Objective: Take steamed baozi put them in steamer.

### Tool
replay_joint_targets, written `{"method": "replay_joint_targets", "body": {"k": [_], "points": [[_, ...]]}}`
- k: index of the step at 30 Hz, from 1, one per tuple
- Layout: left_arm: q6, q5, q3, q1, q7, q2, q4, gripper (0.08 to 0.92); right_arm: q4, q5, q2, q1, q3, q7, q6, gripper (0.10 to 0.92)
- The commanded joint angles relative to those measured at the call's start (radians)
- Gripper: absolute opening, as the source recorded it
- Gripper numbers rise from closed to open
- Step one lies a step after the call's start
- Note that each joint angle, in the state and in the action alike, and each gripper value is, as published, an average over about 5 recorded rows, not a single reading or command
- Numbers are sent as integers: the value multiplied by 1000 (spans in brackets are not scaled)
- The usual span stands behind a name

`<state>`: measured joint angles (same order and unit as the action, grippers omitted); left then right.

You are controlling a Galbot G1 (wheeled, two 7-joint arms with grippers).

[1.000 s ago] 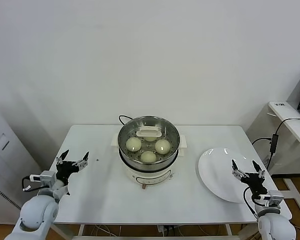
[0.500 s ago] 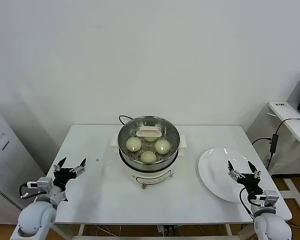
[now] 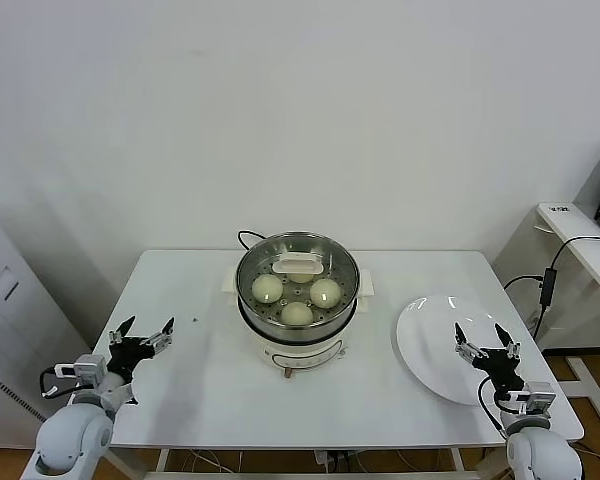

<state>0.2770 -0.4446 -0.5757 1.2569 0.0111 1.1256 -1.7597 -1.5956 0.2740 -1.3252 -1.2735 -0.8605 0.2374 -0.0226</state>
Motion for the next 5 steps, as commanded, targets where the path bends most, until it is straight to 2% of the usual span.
{"method": "replay_joint_targets", "body": {"k": [1,5], "points": [[6,-5,4,5,2,0,-5,823,1,-9,-1,4,-1,-4,5,823],[6,-5,7,10,4,-8,-12,823,0,-7,-3,5,-1,-9,7,823]]}}
